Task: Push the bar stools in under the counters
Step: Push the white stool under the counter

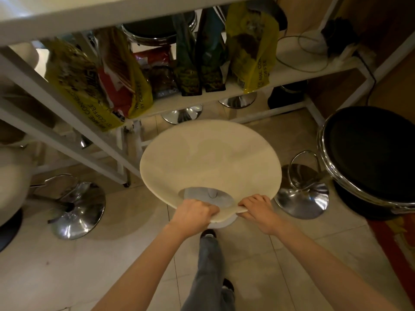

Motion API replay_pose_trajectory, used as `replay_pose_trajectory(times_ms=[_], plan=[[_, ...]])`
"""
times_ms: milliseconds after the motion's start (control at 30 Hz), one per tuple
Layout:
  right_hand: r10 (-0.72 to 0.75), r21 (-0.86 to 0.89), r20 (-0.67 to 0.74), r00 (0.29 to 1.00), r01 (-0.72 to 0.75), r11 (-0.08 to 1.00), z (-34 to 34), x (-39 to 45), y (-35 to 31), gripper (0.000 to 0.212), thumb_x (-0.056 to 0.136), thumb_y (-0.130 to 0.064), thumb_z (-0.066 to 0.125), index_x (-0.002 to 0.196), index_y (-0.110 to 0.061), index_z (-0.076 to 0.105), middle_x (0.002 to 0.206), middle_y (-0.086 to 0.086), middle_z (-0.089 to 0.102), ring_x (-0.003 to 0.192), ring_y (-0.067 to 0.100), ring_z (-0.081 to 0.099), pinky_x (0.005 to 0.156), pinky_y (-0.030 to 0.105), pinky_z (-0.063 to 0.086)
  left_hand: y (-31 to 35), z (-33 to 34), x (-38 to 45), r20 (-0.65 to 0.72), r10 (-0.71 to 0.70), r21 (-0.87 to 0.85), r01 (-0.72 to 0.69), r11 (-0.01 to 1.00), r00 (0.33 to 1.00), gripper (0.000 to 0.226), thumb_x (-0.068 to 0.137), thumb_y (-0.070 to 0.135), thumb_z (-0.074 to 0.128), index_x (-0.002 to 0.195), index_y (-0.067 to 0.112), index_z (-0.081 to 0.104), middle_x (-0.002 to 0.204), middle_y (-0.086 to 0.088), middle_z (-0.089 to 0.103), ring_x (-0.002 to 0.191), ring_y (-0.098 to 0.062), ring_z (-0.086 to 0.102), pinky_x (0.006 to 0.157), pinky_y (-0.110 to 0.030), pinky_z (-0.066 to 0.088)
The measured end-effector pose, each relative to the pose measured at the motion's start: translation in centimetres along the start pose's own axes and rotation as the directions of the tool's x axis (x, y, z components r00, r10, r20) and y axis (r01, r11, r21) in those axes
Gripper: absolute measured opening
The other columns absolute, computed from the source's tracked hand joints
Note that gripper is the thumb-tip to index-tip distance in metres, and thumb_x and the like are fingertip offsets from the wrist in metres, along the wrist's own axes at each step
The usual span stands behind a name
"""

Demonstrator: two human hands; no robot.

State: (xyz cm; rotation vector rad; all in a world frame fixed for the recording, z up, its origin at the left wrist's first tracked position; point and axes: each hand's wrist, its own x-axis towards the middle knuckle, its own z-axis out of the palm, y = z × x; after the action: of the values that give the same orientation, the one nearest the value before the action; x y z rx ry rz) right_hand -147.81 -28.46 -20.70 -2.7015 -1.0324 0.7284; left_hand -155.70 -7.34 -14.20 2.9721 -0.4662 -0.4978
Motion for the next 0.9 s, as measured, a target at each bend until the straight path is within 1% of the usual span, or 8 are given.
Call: replay_pose_trajectory(times_ms=[133,200,300,367,500,667,800,900], plan=[[-0.016,0.001,0.029,0.999,0.016,1.000,-1.9,2.7,0.7,0.035,0.098,-0.046,0.035,0.116,-0.021,0.052,0.120,-0.003,0.055,0.114,0.018,0.041,0.094,0.031,0.024,-2.0,-0.6,2.4,-0.021,-0.034,-0.047,0.033,0.998,0.999,0.028,0.080,0.014,0.040,0.095,0.016,0.063,0.082,-0.008,0.067,0.072,-0.030,0.060,0.055,-0.030,0.030],[-0.021,0.011,0.039,0.999,0.021,1.000,-3.0,4.1,0.9,0.036,0.098,-0.046,0.035,0.115,-0.020,0.052,0.119,-0.003,0.056,0.114,0.018,0.041,0.095,0.032,0.024,-3.2,-1.3,3.4,-0.036,-0.040,-0.036,0.039,0.999,0.999,0.016,0.077,0.011,0.051,0.085,0.018,0.064,0.071,-0.005,0.066,0.062,-0.028,0.059,0.051,-0.028,0.029],[-0.027,0.026,0.051,0.998,0.026,0.999,-4.3,6.3,1.6,0.037,0.097,-0.048,0.036,0.113,-0.020,0.053,0.119,-0.002,0.057,0.114,0.018,0.042,0.098,0.034,0.026,-4.7,-2.2,4.8,-0.023,-0.017,0.049,0.019,0.999,1.000,0.010,0.055,0.017,0.065,0.061,0.025,0.061,0.044,0.006,0.055,0.035,-0.015,0.049,0.039,-0.019,0.019],[-0.034,0.010,0.065,0.997,0.034,0.999,-5.0,7.7,2.3,0.045,0.094,-0.055,0.032,0.113,-0.020,0.053,0.119,-0.003,0.057,0.114,0.019,0.042,0.096,0.033,0.025,-5.6,-2.4,5.9,-0.025,-0.018,0.080,0.020,0.997,1.000,0.012,0.050,0.023,0.063,0.060,0.028,0.063,0.042,0.008,0.054,0.031,-0.011,0.047,0.033,-0.017,0.020],[-0.060,0.017,0.074,0.995,0.059,0.998,-6.2,10.3,3.7,0.080,0.072,-0.070,0.003,0.112,-0.021,0.053,0.116,-0.004,0.057,0.113,0.018,0.041,0.090,0.030,0.021,-7.3,-2.3,8.0,-0.010,-0.019,0.046,0.019,0.999,1.000,0.022,0.047,0.021,0.066,0.067,0.030,0.066,0.046,0.009,0.058,0.034,-0.011,0.052,0.031,-0.016,0.030],[-0.075,0.040,0.104,0.992,0.072,0.997,-8.1,13.4,4.9,0.038,0.096,-0.049,0.035,0.115,-0.020,0.052,0.118,-0.002,0.055,0.115,0.019,0.039,0.097,0.032,0.023,-8.8,-3.7,10.6,-0.047,-0.021,0.040,0.023,0.999,0.999,0.027,0.042,0.020,0.079,0.063,0.029,0.064,0.044,0.009,0.058,0.034,-0.010,0.052,0.030,-0.016,0.030],[-0.106,0.036,0.118,0.987,0.102,0.994,-9.6,15.0,6.1,0.047,0.093,-0.056,0.030,0.118,-0.021,0.051,0.120,-0.003,0.054,0.117,0.019,0.039,0.100,0.030,0.022,-8.6,-4.7,12.0,-0.043,-0.052,0.053,0.054,0.997,0.998,0.032,0.033,0.025,0.086,0.055,0.029,0.063,0.039,0.009,0.054,0.029,-0.010,0.047,0.030,-0.017,0.021],[-0.137,0.015,0.142,0.980,0.136,0.991,-9.9,15.4,7.0,0.040,0.096,-0.050,0.035,0.120,-0.022,0.051,0.122,-0.003,0.054,0.118,0.019,0.038,0.101,0.030,0.021,-8.0,-4.7,12.6,-0.032,-0.089,0.080,0.091,0.993,0.996,0.033,0.032,0.028,0.086,0.055,0.028,0.063,0.037,0.007,0.053,0.027,-0.011,0.047,0.031,-0.018,0.018]])
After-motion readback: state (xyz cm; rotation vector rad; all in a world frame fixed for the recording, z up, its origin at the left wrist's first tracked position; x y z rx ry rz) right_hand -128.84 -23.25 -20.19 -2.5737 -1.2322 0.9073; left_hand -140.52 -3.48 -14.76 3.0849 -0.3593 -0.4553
